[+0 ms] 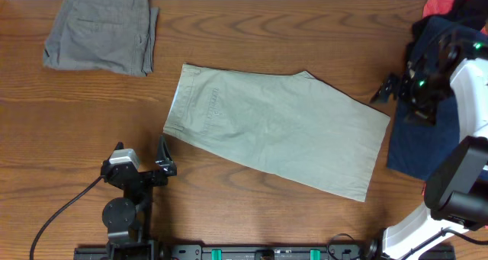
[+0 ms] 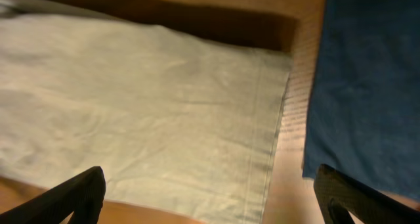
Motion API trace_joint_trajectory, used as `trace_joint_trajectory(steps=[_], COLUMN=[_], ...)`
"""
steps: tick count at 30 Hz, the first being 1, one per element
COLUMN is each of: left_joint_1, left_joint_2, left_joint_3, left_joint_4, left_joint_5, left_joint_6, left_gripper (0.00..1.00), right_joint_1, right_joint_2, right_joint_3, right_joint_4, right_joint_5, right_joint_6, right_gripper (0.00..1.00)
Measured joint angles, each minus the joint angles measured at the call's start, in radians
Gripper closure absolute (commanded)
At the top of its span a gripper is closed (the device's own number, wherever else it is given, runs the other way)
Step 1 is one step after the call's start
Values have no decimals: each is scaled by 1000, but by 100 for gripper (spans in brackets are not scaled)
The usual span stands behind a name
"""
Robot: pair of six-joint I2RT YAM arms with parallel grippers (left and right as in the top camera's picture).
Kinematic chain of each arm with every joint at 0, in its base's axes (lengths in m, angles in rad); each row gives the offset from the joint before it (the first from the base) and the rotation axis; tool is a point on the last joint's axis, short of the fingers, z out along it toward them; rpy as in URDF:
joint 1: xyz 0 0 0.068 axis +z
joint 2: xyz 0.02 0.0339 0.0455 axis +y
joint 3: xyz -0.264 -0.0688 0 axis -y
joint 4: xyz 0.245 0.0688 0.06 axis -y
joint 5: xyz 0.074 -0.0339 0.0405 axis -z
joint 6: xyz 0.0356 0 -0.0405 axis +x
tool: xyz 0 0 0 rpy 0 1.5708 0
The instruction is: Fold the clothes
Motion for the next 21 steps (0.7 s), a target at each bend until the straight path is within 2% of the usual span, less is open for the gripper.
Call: trace_joint_trajectory(steps=[19, 21], left_joint_1=[0, 0], left_joint_2=[0, 0], left_joint_3=[0, 0], left_joint_4=[0, 0], left_joint_5=[0, 0], left_joint_6=[0, 0], left_gripper=[2, 2], right_joint_1=[0, 0], right_joint_2=[-24, -44], right_joint_3=[-433, -458], right_joint_4=[282, 315], right_joint_5=[-42, -51], right_joint_6=[-39, -40], right_gripper=[1, 4])
